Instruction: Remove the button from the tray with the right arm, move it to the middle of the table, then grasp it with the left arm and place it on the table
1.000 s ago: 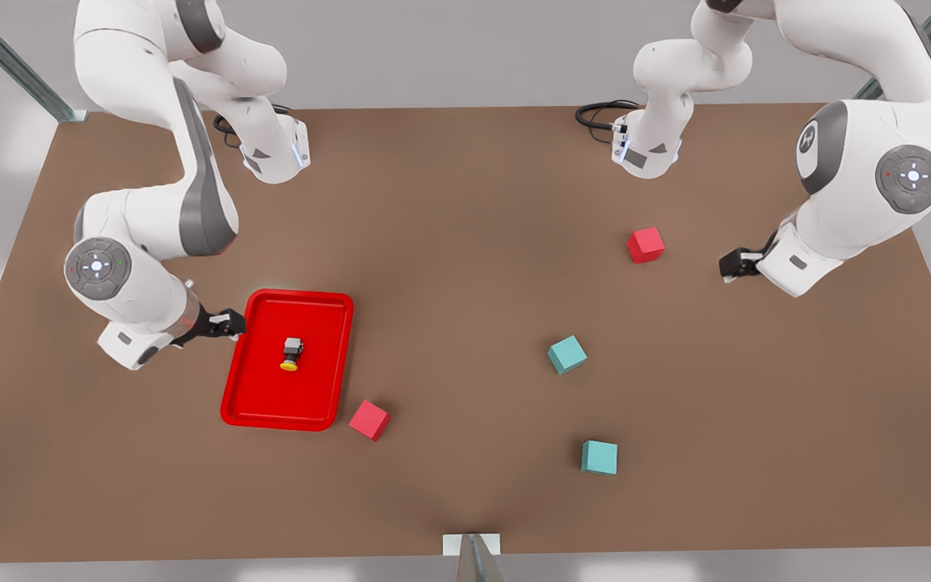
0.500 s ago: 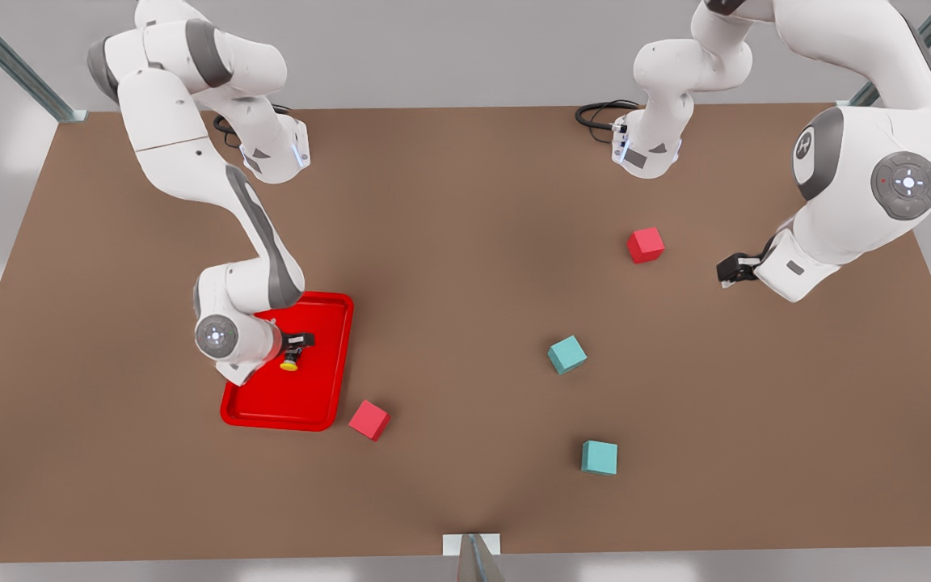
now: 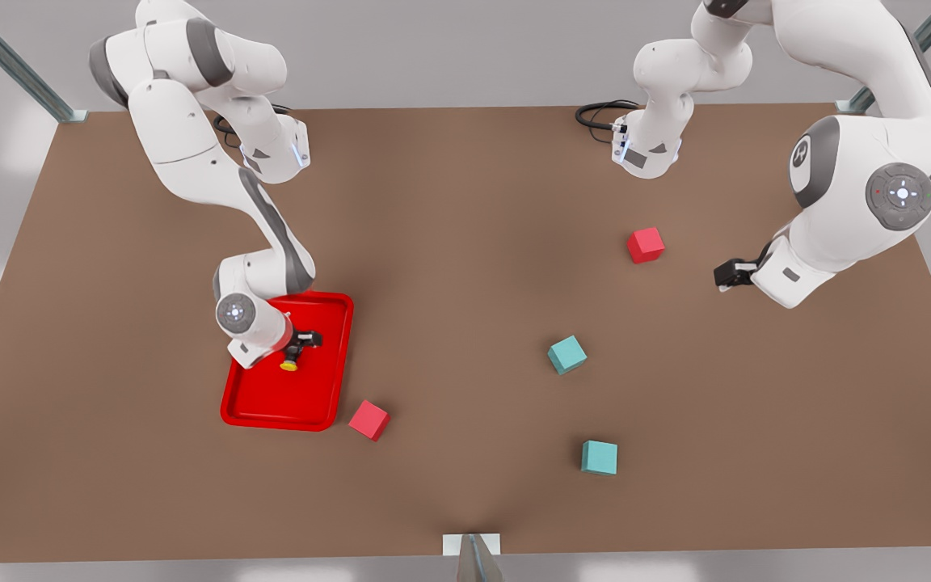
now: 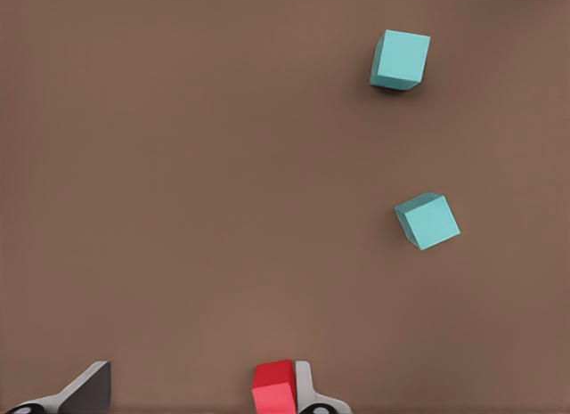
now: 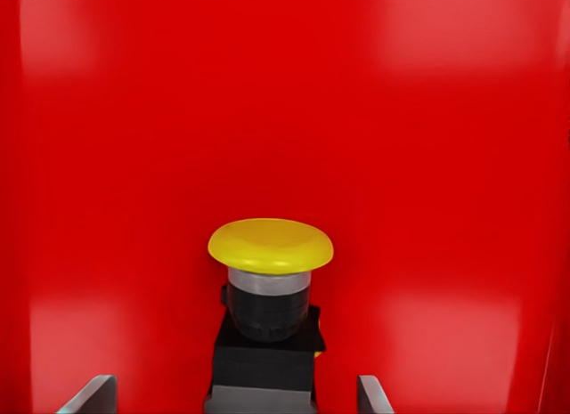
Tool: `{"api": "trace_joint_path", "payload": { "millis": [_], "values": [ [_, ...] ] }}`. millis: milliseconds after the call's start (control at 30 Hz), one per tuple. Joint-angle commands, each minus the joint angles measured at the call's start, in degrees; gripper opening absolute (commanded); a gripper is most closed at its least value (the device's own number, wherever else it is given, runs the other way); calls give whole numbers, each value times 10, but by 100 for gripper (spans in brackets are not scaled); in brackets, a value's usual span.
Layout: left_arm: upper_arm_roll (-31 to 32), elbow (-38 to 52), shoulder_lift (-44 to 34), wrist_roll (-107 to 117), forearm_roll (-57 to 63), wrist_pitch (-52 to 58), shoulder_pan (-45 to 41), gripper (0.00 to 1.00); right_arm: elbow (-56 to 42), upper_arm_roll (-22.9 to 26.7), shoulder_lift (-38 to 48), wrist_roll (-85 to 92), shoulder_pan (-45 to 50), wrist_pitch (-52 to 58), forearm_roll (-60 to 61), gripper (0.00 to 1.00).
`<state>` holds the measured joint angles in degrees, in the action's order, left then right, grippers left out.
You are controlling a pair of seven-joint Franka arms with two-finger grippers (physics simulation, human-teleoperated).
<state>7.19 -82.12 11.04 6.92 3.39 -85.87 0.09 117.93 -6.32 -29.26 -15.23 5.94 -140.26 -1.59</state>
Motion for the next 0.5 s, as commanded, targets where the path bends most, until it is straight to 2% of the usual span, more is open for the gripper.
{"api": "trace_joint_path", "payload": {
  "millis": [0,367,400,467],
  "values": [
    [0,0,-1,2,0,-1,0,100,7,0,2,-151,0,-51,-3,100],
    [0,0,-1,2,0,-1,1,100,21,0,-2,-181,6,-43,-4,100],
    [0,-1,-1,2,0,-1,0,100,21,0,-2,-177,6,-43,-4,95],
    [0,0,-1,2,0,0,0,100,21,0,-1,-164,1,-33,-4,60]
  ]
}}
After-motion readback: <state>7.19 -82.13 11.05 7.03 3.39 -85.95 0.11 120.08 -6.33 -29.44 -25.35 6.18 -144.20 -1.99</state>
